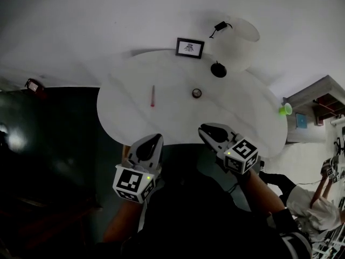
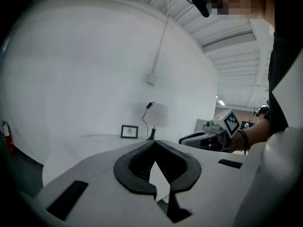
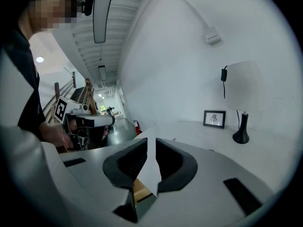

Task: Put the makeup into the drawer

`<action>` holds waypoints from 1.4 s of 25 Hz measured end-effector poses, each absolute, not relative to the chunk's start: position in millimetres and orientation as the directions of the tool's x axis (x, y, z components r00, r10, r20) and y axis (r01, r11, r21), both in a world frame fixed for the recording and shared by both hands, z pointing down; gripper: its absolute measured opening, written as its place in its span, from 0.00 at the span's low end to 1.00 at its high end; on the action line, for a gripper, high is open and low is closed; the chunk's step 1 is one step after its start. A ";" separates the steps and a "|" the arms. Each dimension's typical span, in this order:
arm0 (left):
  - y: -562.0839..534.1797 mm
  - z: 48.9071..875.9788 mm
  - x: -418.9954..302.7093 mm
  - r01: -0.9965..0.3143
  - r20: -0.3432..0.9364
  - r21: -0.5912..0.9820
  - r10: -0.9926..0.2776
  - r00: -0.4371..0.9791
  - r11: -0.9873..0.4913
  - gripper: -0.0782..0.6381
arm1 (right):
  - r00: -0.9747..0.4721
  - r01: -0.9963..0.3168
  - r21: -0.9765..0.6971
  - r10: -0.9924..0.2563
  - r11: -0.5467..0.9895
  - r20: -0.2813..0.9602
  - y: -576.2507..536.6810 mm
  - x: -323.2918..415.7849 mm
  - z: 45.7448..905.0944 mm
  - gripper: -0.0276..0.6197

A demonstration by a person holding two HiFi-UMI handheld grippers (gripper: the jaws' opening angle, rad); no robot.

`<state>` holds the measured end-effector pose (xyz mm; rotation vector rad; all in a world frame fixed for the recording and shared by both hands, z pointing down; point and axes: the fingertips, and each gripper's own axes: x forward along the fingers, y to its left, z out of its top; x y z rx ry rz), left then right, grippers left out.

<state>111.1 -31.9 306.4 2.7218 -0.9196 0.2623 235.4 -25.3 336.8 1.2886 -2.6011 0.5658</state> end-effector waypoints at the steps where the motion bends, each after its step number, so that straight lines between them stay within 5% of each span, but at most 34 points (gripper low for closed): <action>1: -37.8 309.9 114.8 -0.616 0.258 0.176 -0.568 0.782 -0.768 0.13 | -0.607 -0.795 -0.253 -0.719 0.552 0.340 -32.7 239.7 341.6 0.07; 8: -80.4 328.6 136.5 -0.659 0.271 0.194 -0.606 0.748 -0.727 0.13 | -0.623 -0.780 -0.259 -0.666 0.570 0.409 -81.2 261.1 373.5 0.20; 35: -146.4 406.6 174.4 -0.710 0.372 0.231 -0.614 0.696 -0.665 0.13 | -0.510 -0.783 -0.137 -0.499 0.607 0.701 -208.9 325.0 533.0 0.40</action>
